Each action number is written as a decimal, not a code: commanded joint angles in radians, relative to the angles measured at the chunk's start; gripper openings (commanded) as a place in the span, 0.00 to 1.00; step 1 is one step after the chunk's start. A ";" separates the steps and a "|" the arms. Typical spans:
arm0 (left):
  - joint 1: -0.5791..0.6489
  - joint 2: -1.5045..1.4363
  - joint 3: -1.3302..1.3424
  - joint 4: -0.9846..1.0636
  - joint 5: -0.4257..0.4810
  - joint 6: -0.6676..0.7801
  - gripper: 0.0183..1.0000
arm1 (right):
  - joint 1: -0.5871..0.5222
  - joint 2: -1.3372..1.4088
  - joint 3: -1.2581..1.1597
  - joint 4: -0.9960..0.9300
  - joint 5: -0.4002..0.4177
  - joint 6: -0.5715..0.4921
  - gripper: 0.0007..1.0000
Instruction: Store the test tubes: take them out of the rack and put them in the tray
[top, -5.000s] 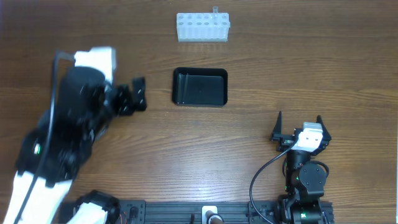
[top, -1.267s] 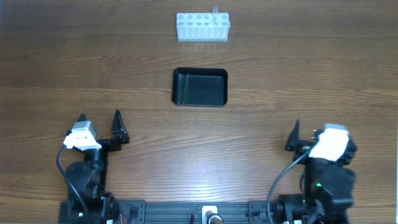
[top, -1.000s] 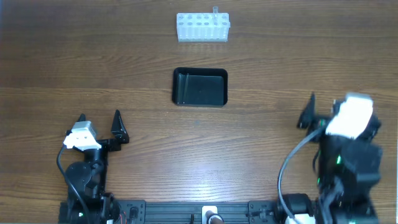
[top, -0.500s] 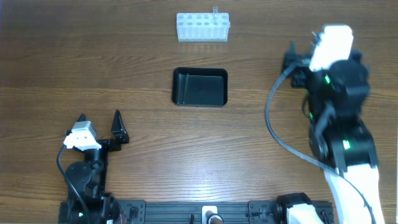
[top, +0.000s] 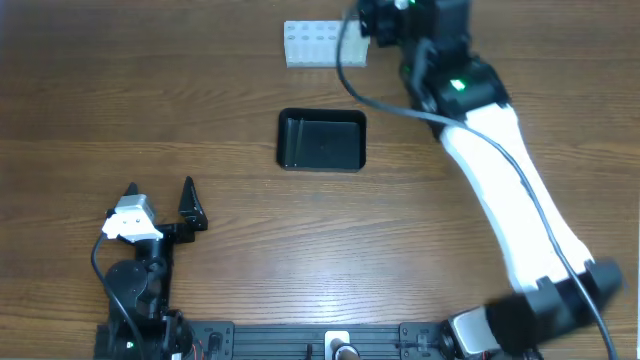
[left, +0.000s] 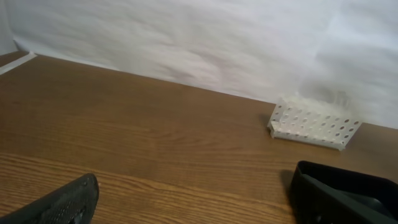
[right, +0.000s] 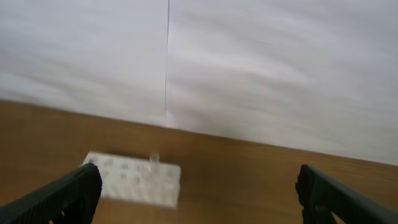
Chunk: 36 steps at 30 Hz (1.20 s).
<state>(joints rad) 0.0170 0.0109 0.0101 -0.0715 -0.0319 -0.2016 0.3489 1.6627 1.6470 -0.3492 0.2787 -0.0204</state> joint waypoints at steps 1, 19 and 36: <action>-0.005 -0.007 -0.004 -0.001 0.013 0.012 1.00 | 0.039 0.185 0.143 0.009 0.124 0.050 0.99; -0.005 -0.007 -0.004 -0.001 0.013 0.012 1.00 | 0.092 0.549 0.263 0.045 0.224 0.261 0.92; -0.005 -0.007 -0.004 -0.001 0.013 0.012 1.00 | 0.092 0.654 0.263 0.115 0.224 0.260 0.85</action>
<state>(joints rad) 0.0170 0.0109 0.0101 -0.0715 -0.0319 -0.2016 0.4339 2.2940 1.8832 -0.2462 0.4824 0.2325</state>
